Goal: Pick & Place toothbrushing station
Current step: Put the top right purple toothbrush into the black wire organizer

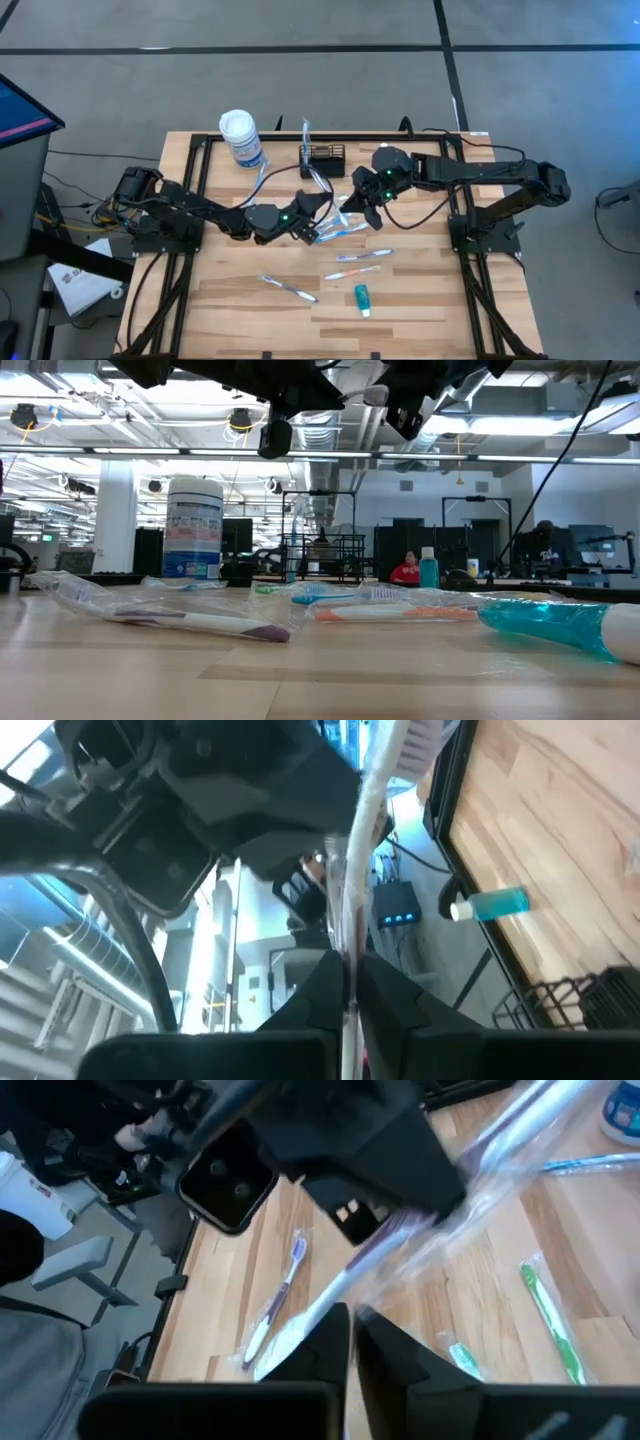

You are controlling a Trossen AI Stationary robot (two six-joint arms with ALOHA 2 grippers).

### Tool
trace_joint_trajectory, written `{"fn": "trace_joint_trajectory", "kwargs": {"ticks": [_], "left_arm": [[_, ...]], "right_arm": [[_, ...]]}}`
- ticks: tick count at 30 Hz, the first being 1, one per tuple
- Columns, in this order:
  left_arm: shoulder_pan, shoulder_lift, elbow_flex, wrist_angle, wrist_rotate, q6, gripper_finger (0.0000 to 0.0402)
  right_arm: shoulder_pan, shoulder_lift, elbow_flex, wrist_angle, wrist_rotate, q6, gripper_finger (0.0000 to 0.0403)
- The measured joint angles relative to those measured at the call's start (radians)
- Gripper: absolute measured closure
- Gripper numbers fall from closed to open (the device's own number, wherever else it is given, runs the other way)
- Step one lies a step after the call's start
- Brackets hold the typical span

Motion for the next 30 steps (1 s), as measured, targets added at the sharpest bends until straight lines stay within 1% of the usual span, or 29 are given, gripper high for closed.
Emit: {"fn": "trace_joint_trajectory", "kwargs": {"ticks": [5,8,14,21,27,30], "left_arm": [[0.0,-0.002,-0.016,0.0,-0.02,-0.003,0.0396],[0.0,-0.002,-0.026,-0.003,-0.052,-0.02,0.0396],[0.004,-0.002,-0.035,-0.007,-0.062,-0.104,0.0395],[0.047,-0.002,-0.035,-0.003,-0.135,-0.359,0.0395],[0.092,-0.002,-0.035,-0.003,-0.137,-0.565,0.0395],[0.113,-0.002,-0.035,-0.003,-0.121,-0.642,0.0395]], "right_arm": [[-0.037,-0.006,-0.001,-0.031,-0.014,-0.003,0.0326],[-0.064,-0.018,-0.003,-0.06,-0.051,-0.003,0.0295],[-0.091,-0.034,-0.002,-0.076,-0.072,-0.009,0.0257],[-0.109,-0.042,-0.002,-0.121,-0.062,-0.03,0.0248],[-0.101,-0.034,-0.002,-0.127,-0.058,-0.048,0.026],[-0.098,-0.03,-0.001,-0.124,-0.057,-0.067,0.0267]]}}
